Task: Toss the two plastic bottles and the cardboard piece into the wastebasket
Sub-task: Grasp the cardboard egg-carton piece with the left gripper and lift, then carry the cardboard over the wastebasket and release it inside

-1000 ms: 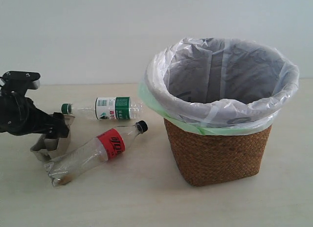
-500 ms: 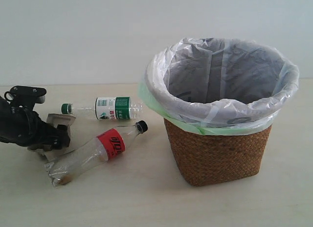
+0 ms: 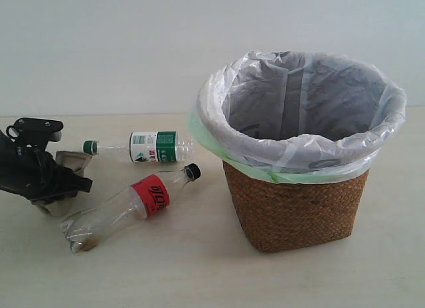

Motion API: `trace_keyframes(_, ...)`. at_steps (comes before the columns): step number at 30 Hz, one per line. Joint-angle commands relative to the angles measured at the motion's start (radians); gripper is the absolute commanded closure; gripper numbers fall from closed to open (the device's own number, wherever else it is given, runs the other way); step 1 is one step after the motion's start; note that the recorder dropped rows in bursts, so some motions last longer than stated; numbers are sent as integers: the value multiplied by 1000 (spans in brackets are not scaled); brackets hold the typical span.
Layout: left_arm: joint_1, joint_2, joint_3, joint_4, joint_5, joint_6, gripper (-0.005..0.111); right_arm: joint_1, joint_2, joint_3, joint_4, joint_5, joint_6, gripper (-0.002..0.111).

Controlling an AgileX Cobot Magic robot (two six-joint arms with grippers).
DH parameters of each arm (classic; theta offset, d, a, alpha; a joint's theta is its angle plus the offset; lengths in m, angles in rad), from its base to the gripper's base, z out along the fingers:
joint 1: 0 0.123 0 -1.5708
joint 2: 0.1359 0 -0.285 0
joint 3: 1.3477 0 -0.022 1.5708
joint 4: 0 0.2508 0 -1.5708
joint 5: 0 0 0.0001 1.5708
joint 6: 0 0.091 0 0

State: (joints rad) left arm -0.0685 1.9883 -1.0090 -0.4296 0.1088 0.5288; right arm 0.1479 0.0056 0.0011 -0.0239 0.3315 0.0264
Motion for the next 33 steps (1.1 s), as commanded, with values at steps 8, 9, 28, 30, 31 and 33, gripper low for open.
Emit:
trace_keyframes(8,13,-137,-4,-18,40,-19,103,1,-6,-1,-8,-9,-3,106)
trace_keyframes(9,18,-161,-4,-18,54,-13,103,1,-6,-1,-8,-9,-3,106)
trace_keyframes(28,24,-384,-561,313,664,-273,103,1,-6,-1,-8,-9,-3,106)
trace_keyframes(30,24,-384,-563,401,691,-326,103,1,-6,-1,-8,-9,-3,106)
trace_keyframes(31,24,-384,-563,430,704,-331,103,1,-6,-1,-8,-9,-3,106)
trace_keyframes(33,24,-382,-561,446,709,-332,103,1,-6,-1,-8,-9,-3,106)
